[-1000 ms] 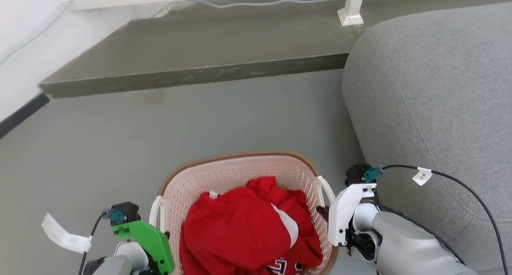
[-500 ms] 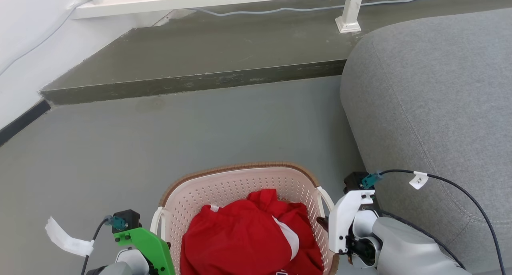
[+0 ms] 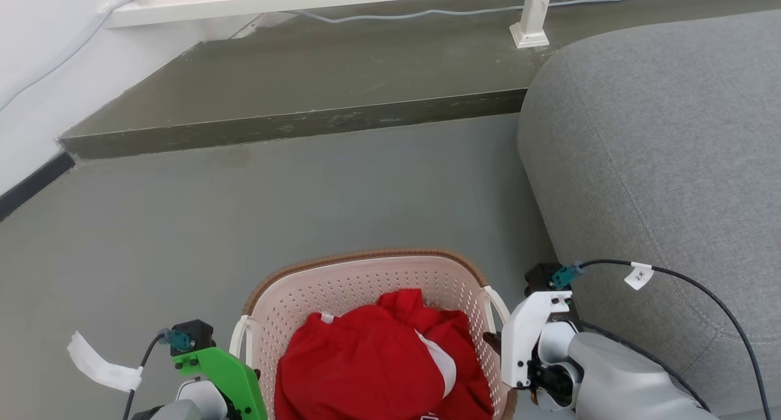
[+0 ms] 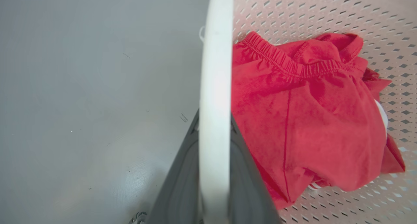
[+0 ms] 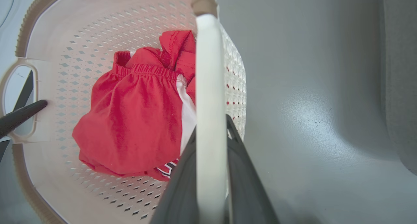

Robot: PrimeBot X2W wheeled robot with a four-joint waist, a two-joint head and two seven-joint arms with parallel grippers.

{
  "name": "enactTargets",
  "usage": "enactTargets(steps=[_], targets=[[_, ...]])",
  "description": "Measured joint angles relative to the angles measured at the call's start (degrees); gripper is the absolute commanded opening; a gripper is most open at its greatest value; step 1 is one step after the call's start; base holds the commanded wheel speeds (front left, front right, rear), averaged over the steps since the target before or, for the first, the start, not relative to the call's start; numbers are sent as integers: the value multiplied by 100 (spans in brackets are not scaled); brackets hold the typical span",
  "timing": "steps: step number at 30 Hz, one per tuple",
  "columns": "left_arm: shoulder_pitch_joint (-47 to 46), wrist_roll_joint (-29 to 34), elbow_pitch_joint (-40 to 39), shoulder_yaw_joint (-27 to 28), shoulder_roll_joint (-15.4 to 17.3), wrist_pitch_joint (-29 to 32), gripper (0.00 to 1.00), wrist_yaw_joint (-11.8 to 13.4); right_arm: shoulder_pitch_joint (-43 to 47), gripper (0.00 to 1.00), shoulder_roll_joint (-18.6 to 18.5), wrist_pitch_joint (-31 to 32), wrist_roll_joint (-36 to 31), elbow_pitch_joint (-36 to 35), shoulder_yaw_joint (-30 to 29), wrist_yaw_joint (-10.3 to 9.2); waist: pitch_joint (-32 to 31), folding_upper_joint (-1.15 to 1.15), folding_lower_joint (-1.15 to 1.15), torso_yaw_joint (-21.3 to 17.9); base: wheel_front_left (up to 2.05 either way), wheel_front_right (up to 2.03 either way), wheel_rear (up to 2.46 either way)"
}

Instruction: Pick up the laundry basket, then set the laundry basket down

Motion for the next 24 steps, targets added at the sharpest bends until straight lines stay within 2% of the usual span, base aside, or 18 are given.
enactTargets(steps=[24], targets=[[-65,-34,-125,31,63,-133,0,1,-258,0,-18,-103,77,-71,125,-68,308,0,0,-1,0,0,0]])
